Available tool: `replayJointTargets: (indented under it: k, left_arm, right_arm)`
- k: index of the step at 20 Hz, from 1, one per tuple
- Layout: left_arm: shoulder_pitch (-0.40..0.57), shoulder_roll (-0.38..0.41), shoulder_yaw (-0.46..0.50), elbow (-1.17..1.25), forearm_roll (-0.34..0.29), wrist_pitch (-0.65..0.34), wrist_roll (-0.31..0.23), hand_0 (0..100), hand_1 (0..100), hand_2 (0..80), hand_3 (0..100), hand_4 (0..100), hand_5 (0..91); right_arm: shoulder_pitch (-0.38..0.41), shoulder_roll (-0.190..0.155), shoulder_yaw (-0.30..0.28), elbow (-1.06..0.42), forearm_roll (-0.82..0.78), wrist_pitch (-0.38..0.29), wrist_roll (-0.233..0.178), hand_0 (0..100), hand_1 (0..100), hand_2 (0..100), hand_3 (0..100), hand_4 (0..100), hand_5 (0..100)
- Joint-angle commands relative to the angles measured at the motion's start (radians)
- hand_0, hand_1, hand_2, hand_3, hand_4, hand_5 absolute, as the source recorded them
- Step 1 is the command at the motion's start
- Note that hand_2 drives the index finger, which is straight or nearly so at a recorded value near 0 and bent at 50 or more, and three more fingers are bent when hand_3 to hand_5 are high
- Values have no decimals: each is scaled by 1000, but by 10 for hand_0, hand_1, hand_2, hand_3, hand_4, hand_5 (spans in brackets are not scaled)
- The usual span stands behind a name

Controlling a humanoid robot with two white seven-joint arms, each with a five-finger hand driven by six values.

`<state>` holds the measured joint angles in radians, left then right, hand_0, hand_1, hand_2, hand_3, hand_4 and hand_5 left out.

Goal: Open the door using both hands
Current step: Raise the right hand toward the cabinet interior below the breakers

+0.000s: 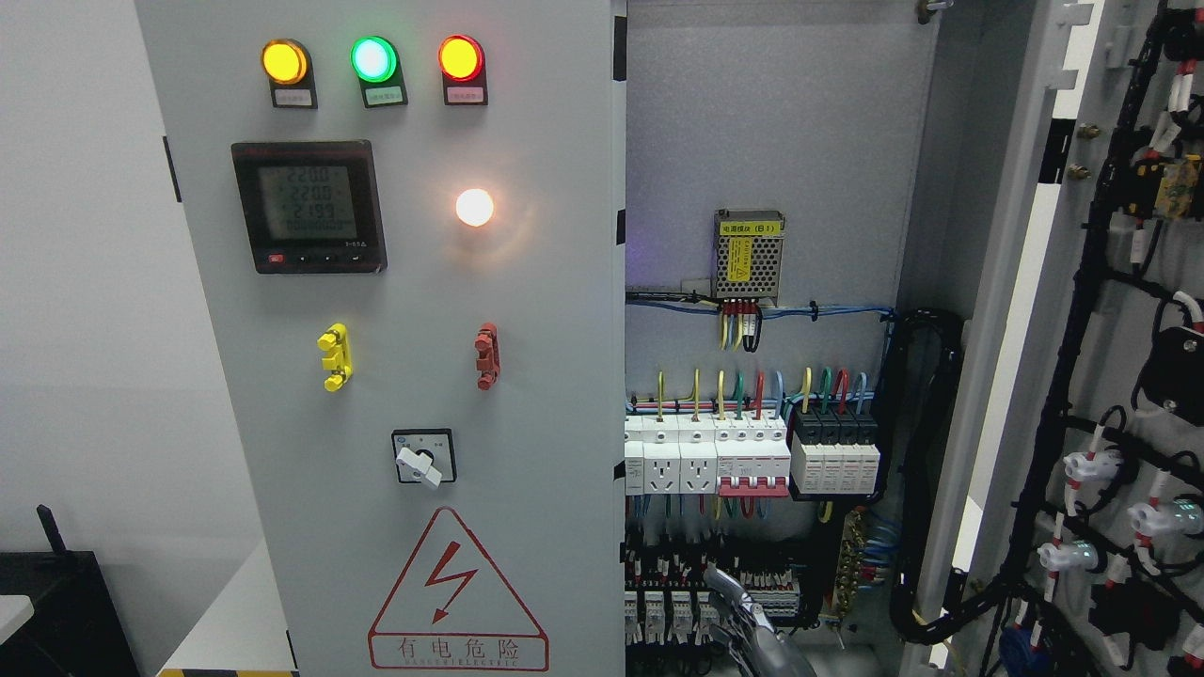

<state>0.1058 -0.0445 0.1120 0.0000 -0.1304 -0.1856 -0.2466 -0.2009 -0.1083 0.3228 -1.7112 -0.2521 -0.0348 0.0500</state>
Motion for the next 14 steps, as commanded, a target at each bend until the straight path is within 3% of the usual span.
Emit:
replayJointTargets:
  k: [1,7,14]
  left_arm:
    - [0,0,0,-14,0,-3,0,0,0,0,0,31,0]
    - [0,0,0,-14,0,-3,0,0,0,0,0,31,0]
    - [0,0,0,-14,0,-3,0,0,0,0,0,31,0]
  right_arm:
    - [-71,4,13,117,-12,16,1,107,0,0,0,0,0]
    - [-117,-10,24,156,-78,38,7,107,0,0,0,0,0]
    - [-150,-10,79,170,-92,41,7,107,0,0,0,0,0]
